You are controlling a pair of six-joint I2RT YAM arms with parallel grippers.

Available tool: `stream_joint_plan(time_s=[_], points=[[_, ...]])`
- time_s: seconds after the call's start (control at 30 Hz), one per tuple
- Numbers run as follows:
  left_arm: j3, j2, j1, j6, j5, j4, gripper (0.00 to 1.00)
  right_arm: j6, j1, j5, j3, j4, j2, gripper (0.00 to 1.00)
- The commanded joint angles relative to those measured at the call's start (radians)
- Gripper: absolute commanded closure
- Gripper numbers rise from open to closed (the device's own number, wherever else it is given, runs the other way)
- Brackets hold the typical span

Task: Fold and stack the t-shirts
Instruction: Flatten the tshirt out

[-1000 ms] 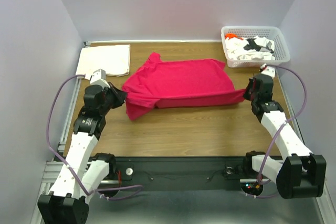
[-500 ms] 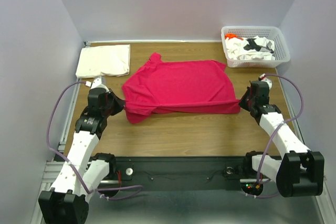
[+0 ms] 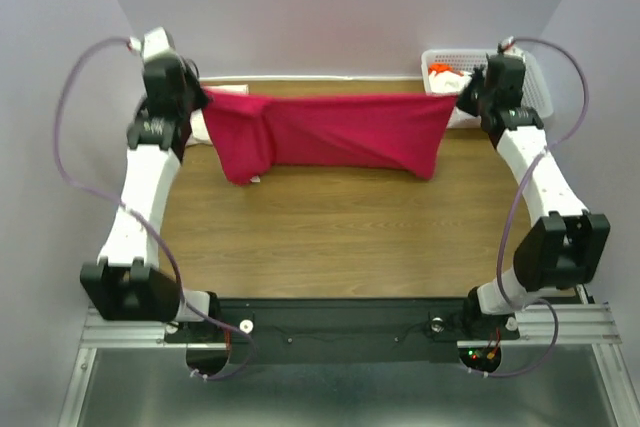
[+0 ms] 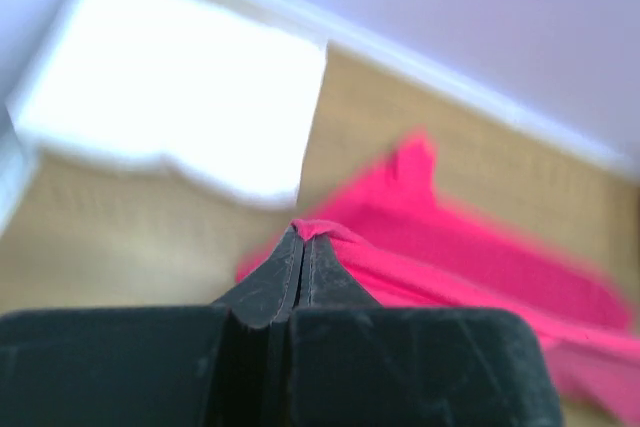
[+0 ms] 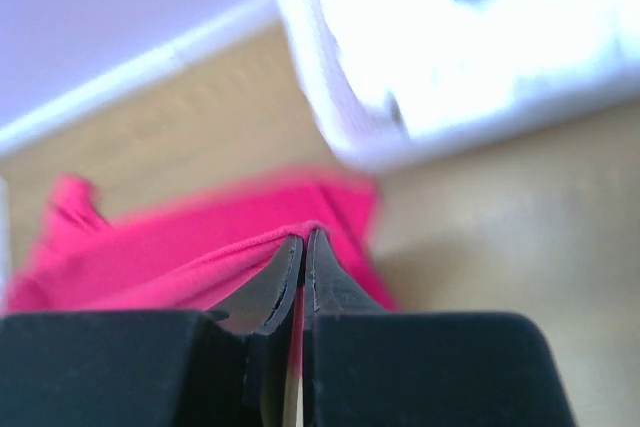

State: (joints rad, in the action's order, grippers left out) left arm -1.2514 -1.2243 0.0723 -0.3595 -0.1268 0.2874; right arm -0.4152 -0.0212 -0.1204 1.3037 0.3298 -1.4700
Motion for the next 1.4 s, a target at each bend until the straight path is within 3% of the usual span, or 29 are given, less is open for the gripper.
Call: stream_joint_plan(time_s=[0.0, 0.07, 0.1, 0.23, 0.27, 0.37, 0.5, 0.67, 0.8, 0.9, 1.07, 1.37], points=[[-0.746, -0.374, -0.106, 0.129, -0.094, 0.034, 1.0, 0.09, 0.009, -0.027, 0.421, -0.074, -0.134, 0.99], [-1.153, -0.489, -0.109, 0.152, -0.048, 0.153, 1.0, 0.136, 0.009, 0.001, 0.531, -0.138, -0.153, 0.99], [-1.128, -0.465, -0.109, 0.152, -0.015, 0.106, 1.0, 0.154, 0.009, 0.011, 0.531, -0.212, -0.141, 0.99], [-0.698, -0.226, -0.109, 0.212, 0.091, -0.286, 1.0, 0.24, 0.007, 0.083, 0.433, -0.302, -0.064, 0.99], [-0.562, -0.192, -0.109, 0.215, 0.09, -0.33, 1.0, 0.248, 0.007, 0.094, 0.401, -0.313, -0.049, 0.99], [-0.413, -0.09, -0.109, 0.218, 0.11, -0.376, 1.0, 0.271, 0.007, 0.102, 0.219, -0.356, 0.023, 0.99], [-0.238, 0.02, -0.109, 0.191, 0.122, -0.341, 1.0, 0.271, 0.007, 0.116, 0.043, -0.368, 0.102, 0.99], [-0.053, 0.152, -0.105, 0.036, 0.199, -0.248, 1.0, 0.259, 0.009, 0.131, -0.173, -0.365, 0.204, 0.99], [0.188, 0.313, -0.091, -0.04, 0.144, -0.134, 1.0, 0.23, 0.007, 0.106, -0.323, -0.331, 0.315, 0.99], [0.367, 0.402, -0.091, -0.122, 0.075, -0.028, 1.0, 0.172, 0.009, 0.111, -0.459, -0.244, 0.395, 0.99], [0.605, 0.558, -0.091, -0.246, 0.153, 0.102, 1.0, 0.038, 0.009, 0.012, -0.651, -0.108, 0.532, 0.99], [0.633, 0.556, -0.086, -0.361, 0.135, 0.234, 1.0, -0.186, 0.009, 0.008, -0.782, 0.086, 0.588, 0.99]])
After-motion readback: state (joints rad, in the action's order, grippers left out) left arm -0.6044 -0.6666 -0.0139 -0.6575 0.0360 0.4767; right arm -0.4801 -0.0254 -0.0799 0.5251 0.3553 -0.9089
